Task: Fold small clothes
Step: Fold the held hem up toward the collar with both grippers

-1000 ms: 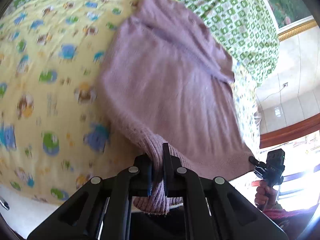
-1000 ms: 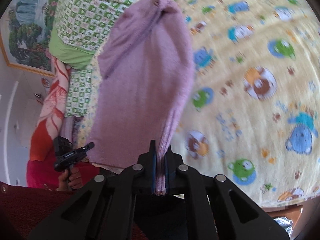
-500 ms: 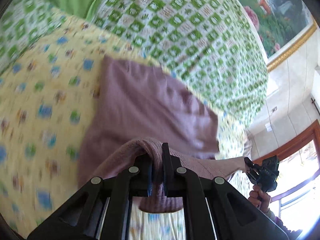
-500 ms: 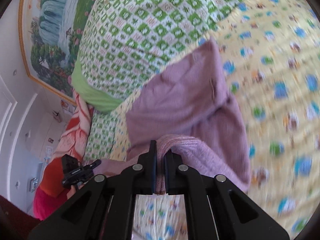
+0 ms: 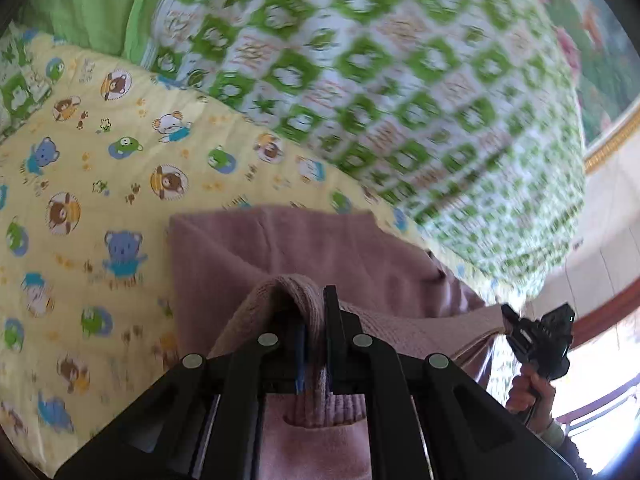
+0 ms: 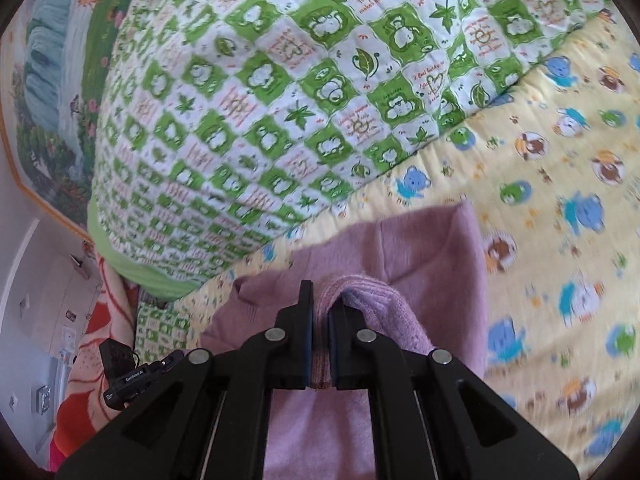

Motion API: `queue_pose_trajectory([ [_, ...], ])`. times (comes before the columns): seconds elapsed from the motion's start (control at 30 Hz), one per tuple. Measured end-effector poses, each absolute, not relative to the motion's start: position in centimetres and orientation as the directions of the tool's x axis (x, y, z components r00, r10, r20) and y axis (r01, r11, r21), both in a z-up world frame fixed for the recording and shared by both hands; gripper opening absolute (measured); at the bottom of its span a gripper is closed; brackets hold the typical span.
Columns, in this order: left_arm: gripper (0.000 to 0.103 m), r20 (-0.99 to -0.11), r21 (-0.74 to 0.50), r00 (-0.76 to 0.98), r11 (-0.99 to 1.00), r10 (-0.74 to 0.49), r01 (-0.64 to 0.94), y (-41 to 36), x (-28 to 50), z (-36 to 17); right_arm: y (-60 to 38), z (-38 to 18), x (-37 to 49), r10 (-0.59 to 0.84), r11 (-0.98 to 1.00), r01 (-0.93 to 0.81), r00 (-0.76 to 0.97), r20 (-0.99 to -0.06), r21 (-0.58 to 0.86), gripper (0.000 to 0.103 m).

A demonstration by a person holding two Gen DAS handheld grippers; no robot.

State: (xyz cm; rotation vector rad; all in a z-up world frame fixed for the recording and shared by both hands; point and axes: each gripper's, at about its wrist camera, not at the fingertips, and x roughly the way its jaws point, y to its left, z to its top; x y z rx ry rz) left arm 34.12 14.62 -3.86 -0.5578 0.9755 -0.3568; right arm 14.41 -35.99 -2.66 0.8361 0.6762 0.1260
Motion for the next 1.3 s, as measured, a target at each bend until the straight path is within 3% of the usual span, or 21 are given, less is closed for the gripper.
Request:
queue_pose_trajectory([
  [0.43, 0.007, -0.732, -0.559, 0.481, 0.829, -0.482, -0.019, 13.5, 39.3, -8.6, -38.2, -7.1, 17.6, 0.279, 0.673, 0.305, 0.739, -0.613, 0.674, 0.007],
  [0.67, 0.011, -0.736, -0.526, 0.490, 0.850, -0.468, 0.022, 13.2, 38.7, -7.3, -39.0, -7.4, 17.6, 0.312, 0.624, 0.331, 0.725, -0.614, 0.708, 0.010],
  [0.8, 0.017, -0.743, -0.512, 0.487, 0.858, -0.460, 0.029, 13.3, 38.3, -6.8, -38.6, -6.5, 17.6, 0.305, 0.652, 0.320, 0.719, -0.624, 0.687, 0.012],
  [0.9, 0.031, -0.743, -0.500, 0.505, 0.866, -0.439, 0.016, 13.8, 38.0, -6.1, -38.4, -6.3, 17.8, 0.303, 0.646, 0.323, 0.723, -0.621, 0.691, 0.014],
  [1.1, 0.033, -0.706, -0.497, 0.597, 0.867, -0.382, -0.034, 17.3, 36.5, -2.8, -38.9, -5.0, 17.0, 0.287, 0.646, 0.324, 0.735, -0.614, 0.691, 0.016],
  [1.13, 0.033, -0.700, -0.503, 0.603, 0.864, -0.384, -0.033, 17.7, 36.2, -2.2, -39.1, -4.5, 16.7, 0.255, 0.651, 0.340, 0.744, -0.618, 0.678, 0.029],
  [1.17, 0.033, -0.695, -0.503, 0.606, 0.864, -0.387, -0.025, 17.9, 35.8, -1.6, -39.6, -4.0, 16.2, 0.213, 0.653, 0.360, 0.758, -0.617, 0.667, 0.051],
  [1.2, 0.033, -0.690, -0.503, 0.607, 0.864, -0.395, -0.010, 17.8, 35.3, -1.2, -40.0, -3.5, 15.7, 0.186, 0.648, 0.367, 0.774, -0.606, 0.667, 0.062],
  [1.23, 0.033, -0.681, -0.505, 0.604, 0.863, -0.414, 0.023, 17.3, 34.6, -0.6, -40.3, -2.8, 14.9, 0.154, 0.646, 0.366, 0.797, -0.584, 0.670, 0.067],
  [1.3, 0.033, -0.669, -0.501, 0.581, 0.859, -0.463, 0.107, 15.4, 33.3, 0.2, -40.0, -1.8, 13.9, 0.158, 0.658, 0.328, 0.820, -0.550, 0.678, 0.067],
])
